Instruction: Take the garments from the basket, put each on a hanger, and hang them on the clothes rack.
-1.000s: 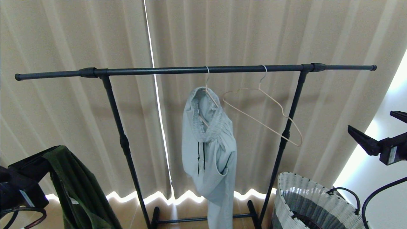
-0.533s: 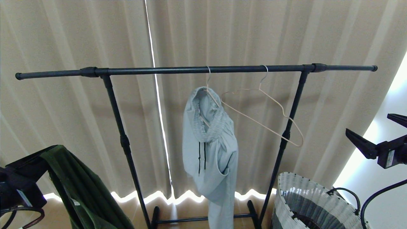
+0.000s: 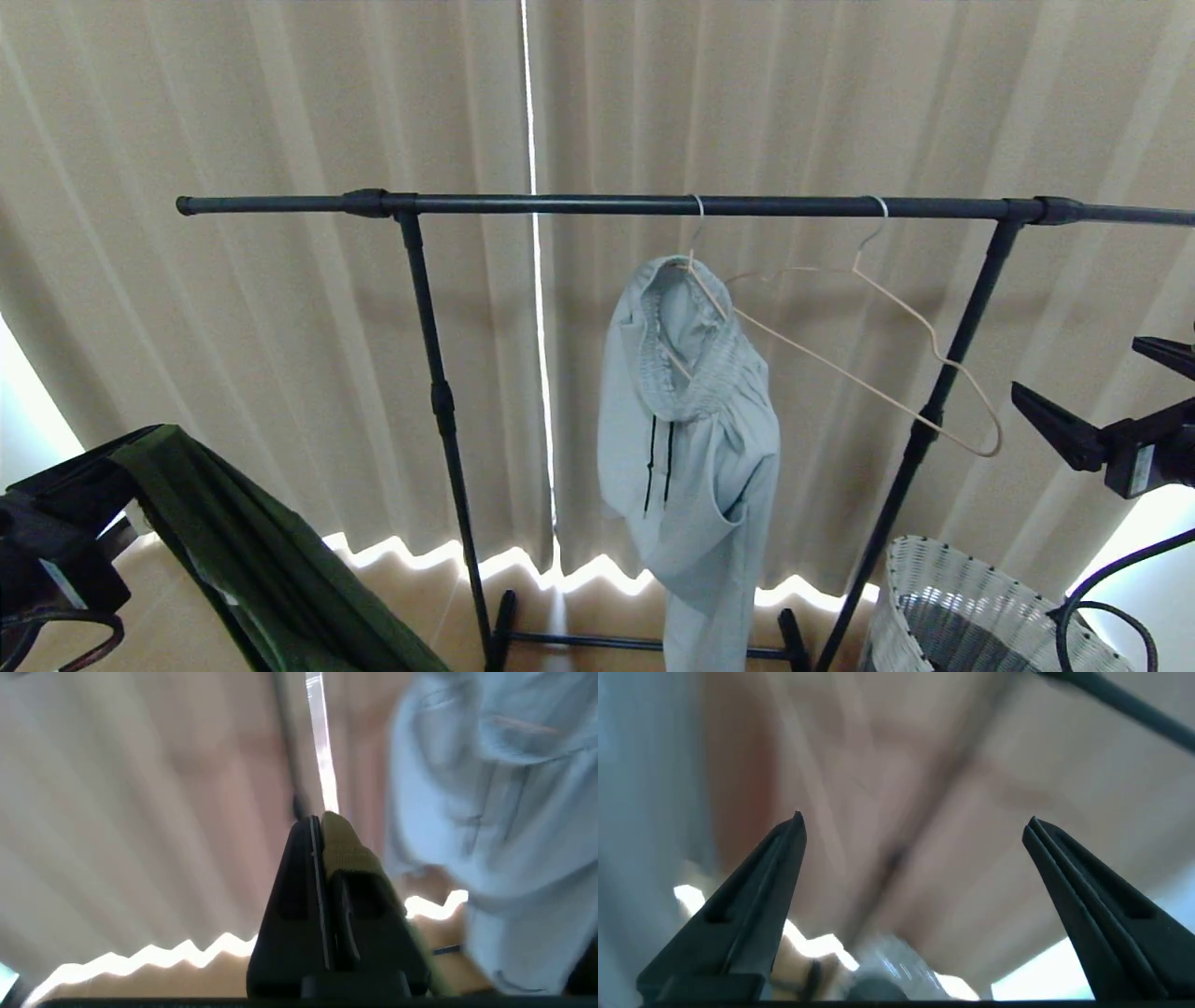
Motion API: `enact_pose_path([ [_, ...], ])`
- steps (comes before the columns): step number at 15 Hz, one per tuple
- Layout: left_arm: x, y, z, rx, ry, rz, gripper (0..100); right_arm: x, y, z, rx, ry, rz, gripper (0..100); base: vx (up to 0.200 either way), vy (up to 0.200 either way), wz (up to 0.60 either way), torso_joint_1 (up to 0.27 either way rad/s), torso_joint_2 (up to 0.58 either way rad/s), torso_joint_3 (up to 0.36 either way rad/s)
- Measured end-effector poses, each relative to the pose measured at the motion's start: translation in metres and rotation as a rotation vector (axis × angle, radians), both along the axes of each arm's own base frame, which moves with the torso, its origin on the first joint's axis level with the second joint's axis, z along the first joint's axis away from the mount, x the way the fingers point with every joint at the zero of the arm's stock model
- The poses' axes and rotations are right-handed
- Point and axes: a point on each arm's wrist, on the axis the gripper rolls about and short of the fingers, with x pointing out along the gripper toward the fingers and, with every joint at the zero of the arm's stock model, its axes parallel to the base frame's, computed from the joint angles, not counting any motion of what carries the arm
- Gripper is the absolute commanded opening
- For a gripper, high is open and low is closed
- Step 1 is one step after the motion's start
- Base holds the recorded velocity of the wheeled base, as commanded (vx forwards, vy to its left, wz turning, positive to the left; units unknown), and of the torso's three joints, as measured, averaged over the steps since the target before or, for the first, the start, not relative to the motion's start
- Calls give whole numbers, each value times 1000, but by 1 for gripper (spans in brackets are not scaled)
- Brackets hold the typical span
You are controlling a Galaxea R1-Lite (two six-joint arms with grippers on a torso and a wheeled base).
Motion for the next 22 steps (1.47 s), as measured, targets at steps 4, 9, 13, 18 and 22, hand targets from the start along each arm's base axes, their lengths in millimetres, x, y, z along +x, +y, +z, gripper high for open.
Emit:
enact_pose_path([
  [4, -1, 0, 0, -1, -4, -1, 0, 0, 0, 2, 0, -5, -1, 100, 0, 0, 0, 0, 0, 0],
  [9, 1, 0, -3, 1, 20, 0, 0, 4, -5, 2, 9, 87, -25, 100, 160, 0, 0, 4, 0, 0],
  [13, 1, 0, -5, 13, 24, -3, 0, 7, -6, 12, 79, 251, -46, 100, 100, 0, 0, -7, -1, 5],
  [18, 0, -2, -6, 27, 25, -18, 0, 21, -7, 34, 122, 344, -56, 100, 0, 0, 0, 0, 0, 0],
  [22, 0, -2, -6, 34, 20, -23, 0, 49, -8, 40, 162, 424, -56, 100, 0, 0, 0, 0, 0, 0],
])
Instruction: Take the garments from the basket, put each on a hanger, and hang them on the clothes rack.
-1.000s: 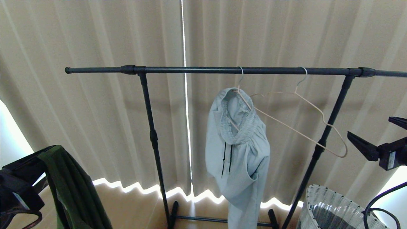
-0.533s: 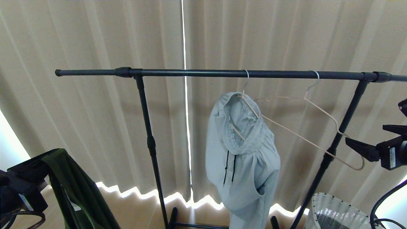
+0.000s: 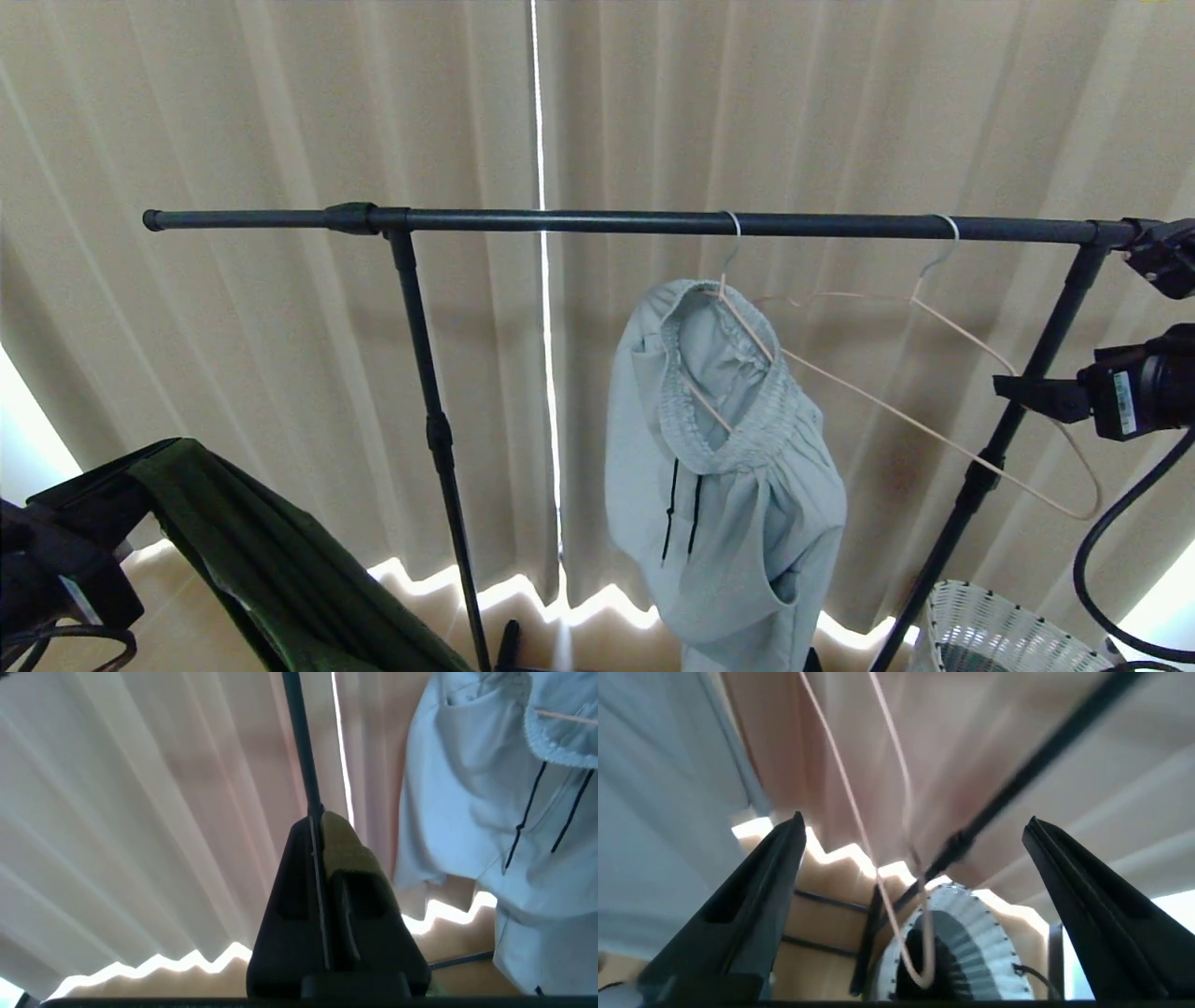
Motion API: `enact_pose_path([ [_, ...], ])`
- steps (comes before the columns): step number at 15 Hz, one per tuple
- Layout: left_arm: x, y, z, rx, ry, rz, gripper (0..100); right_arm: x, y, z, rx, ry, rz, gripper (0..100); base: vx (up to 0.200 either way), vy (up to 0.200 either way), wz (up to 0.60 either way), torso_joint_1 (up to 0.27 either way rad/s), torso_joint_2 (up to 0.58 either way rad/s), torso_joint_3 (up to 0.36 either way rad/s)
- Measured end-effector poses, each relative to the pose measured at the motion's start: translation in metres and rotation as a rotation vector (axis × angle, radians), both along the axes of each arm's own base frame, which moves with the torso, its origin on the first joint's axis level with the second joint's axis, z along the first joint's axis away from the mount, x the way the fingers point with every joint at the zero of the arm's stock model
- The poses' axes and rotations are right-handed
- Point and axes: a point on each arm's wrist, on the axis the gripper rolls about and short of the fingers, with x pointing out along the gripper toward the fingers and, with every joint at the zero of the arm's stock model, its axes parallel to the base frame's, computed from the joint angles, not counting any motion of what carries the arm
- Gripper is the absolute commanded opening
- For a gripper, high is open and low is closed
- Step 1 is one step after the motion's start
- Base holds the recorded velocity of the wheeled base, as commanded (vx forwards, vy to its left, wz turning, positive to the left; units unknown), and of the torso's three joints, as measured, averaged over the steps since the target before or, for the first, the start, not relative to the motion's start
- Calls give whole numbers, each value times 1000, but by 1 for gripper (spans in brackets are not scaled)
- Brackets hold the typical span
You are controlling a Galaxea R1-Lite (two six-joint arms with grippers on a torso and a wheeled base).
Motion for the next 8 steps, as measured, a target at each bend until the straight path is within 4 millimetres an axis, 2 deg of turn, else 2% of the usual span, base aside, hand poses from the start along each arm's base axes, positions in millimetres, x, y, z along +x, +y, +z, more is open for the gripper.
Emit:
enact_pose_path([
  [5, -2, -2, 0, 0, -7, -21, 0, 43, -2, -23, 31, 101, 35, 100, 0, 0, 0, 0, 0, 0],
  [8, -3, -2, 1, 1, -10, -24, 0, 59, -3, -34, 35, 138, 35, 100, 0, 0, 0, 0, 0, 0],
])
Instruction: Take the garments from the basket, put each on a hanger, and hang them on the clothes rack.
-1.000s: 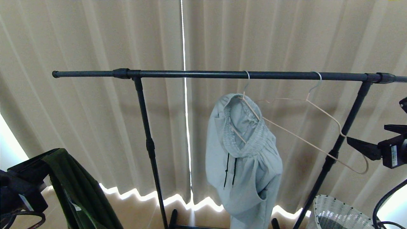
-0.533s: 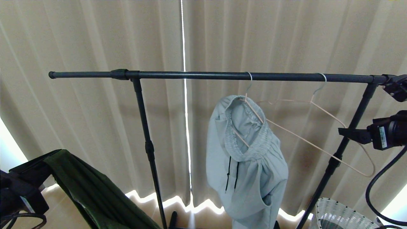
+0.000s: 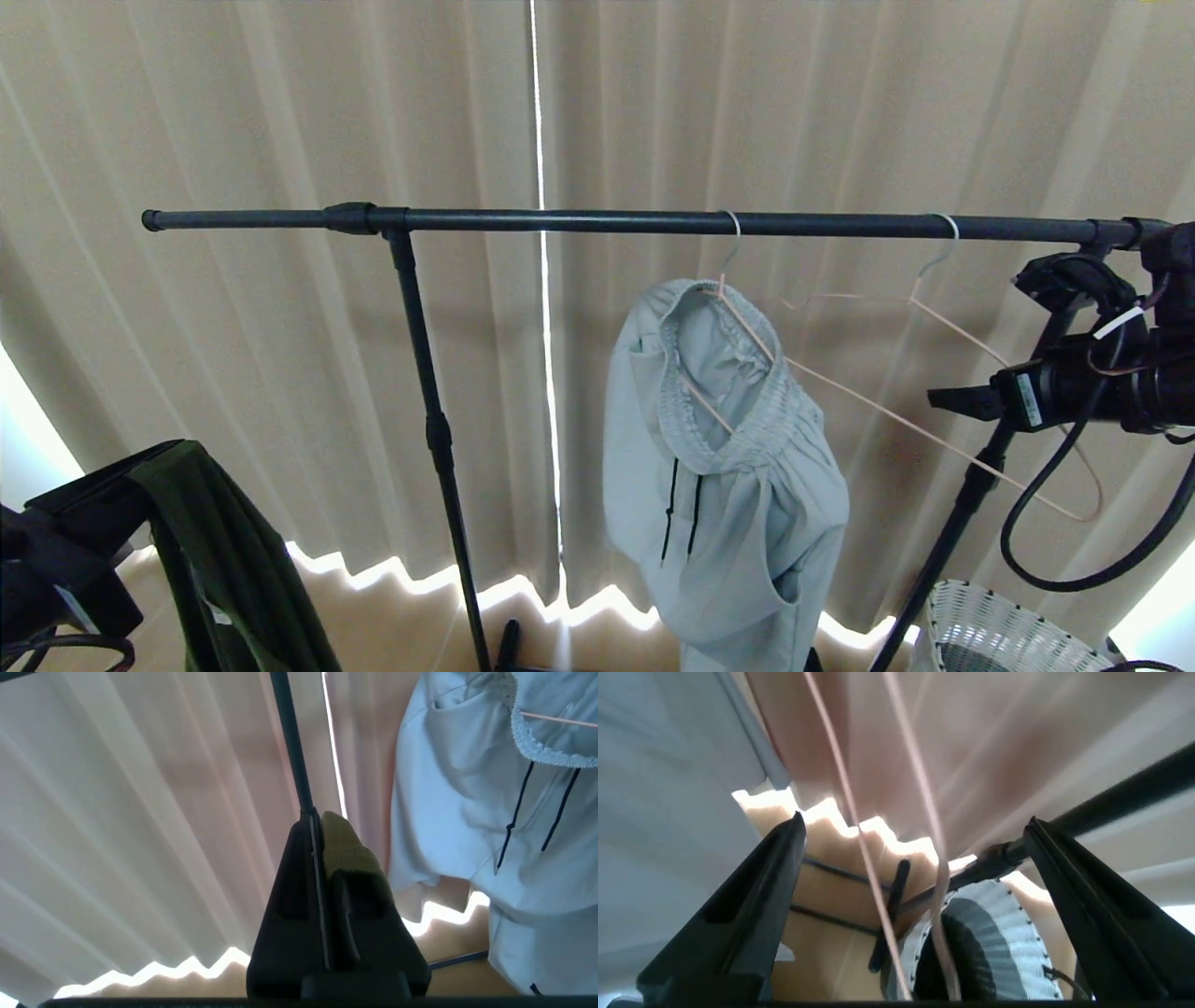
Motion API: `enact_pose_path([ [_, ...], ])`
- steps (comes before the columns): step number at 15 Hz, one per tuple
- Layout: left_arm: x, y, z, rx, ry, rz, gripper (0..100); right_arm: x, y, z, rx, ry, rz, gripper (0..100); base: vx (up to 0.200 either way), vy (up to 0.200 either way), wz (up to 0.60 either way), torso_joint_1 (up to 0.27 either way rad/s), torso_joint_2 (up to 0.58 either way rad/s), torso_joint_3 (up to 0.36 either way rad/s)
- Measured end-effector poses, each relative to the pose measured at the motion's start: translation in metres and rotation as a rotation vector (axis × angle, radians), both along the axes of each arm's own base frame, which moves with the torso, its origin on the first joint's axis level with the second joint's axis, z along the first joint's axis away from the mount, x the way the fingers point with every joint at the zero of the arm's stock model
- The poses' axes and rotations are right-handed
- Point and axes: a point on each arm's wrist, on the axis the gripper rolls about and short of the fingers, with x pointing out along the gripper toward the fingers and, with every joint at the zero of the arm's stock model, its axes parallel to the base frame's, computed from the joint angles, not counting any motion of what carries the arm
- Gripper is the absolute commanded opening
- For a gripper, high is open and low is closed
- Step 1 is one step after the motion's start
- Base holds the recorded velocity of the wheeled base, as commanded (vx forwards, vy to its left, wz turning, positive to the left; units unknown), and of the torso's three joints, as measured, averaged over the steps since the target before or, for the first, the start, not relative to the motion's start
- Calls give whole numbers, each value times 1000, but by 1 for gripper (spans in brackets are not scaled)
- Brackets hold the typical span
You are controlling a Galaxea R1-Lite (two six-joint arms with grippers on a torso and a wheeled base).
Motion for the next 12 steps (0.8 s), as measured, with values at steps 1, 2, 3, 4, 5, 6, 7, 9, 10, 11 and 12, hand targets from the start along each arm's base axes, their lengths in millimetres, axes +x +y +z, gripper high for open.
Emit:
enact_pose_path([
  [1, 0, 0, 0, 1, -1, 0, 0, 2, 0, -3, 0, 12, 1, 100, 0, 0, 0, 0, 0, 0],
  [2, 0, 0, 0, 1, -1, 0, 0, 4, 0, -6, 1, 20, 2, 100, 0, 0, 0, 0, 0, 0],
  [3, 0, 0, 0, 2, -1, 0, 0, 5, 1, -7, 2, 27, 2, 100, 0, 0, 0, 0, 0, 0],
  [4, 0, 0, 0, 1, -1, -1, 0, 5, 1, -8, 2, 30, 3, 100, 0, 0, 0, 0, 0, 0],
  [5, 0, 0, 0, 2, -2, -1, 0, 6, 1, -9, 5, 33, 7, 0, 0, 0, 0, 0, 0, 0],
  [6, 0, 0, 0, 1, -3, 0, 0, 6, 1, -10, 13, 34, 16, 0, 0, 0, 0, 0, 0, 0],
  [7, 0, 0, 0, 1, -3, -1, 0, 5, 2, -10, 21, 34, 26, 0, 0, 0, 0, 0, 0, 0],
  [9, -1, 0, 0, 1, -3, -1, 0, 5, 2, -9, 25, 31, 31, 0, 0, 0, 0, 0, 0, 0],
  [10, -1, 0, 0, 2, -4, -1, 0, 4, 2, -8, 25, 28, 32, 0, 0, 0, 0, 0, 0, 0],
  [11, -1, 0, 0, 2, -5, -1, 0, 3, 2, -7, 25, 25, 32, 0, 0, 0, 0, 0, 0, 0],
  [12, -1, 0, 0, 2, -5, -1, 0, 1, 2, -6, 25, 21, 32, 0, 0, 0, 0, 0, 0, 0],
])
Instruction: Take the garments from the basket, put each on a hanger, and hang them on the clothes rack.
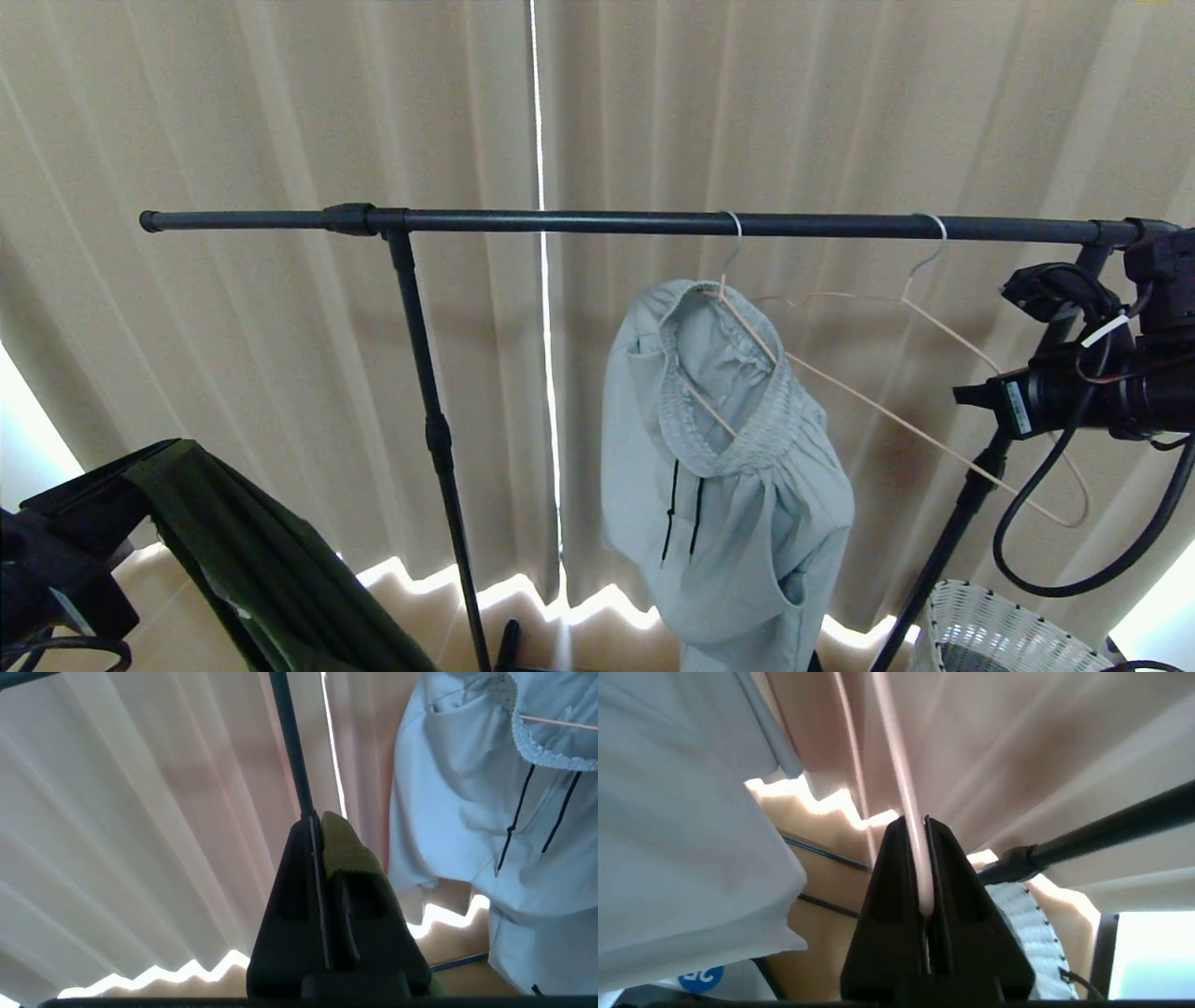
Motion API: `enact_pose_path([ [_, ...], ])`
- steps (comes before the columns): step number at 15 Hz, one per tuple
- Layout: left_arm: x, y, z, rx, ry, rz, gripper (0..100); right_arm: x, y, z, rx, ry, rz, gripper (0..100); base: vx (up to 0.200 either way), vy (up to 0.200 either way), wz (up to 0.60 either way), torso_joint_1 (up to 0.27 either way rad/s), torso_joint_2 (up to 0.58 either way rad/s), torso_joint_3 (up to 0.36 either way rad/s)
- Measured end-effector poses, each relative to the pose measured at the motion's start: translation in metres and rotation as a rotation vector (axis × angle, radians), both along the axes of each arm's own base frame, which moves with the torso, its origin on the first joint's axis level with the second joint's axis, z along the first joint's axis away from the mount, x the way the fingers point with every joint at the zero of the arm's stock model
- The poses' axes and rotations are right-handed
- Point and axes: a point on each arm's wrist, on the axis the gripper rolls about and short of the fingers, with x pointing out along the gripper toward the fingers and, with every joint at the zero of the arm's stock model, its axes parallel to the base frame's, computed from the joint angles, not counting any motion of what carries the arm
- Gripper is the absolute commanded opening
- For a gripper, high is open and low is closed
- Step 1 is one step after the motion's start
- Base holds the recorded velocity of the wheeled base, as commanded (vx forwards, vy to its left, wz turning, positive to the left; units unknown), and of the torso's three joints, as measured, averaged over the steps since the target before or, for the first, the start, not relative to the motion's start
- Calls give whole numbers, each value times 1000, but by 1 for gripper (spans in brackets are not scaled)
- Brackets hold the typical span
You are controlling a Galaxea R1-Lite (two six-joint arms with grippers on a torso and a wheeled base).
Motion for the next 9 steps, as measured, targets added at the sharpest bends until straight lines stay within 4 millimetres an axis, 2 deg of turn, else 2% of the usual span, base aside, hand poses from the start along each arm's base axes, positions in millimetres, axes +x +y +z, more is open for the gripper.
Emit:
enact_pose_path([
  [4, 0, 0, 0, 1, 1, 0, 0, -10, 1, 6, 0, -23, 0, 0, 0, 0, 0, 0, 0, 0],
  [9, 0, 0, -1, 23, -2, -2, 0, -37, 3, 24, 57, -109, -43, 0, 0, 0, 0, 0, 0, 0],
])
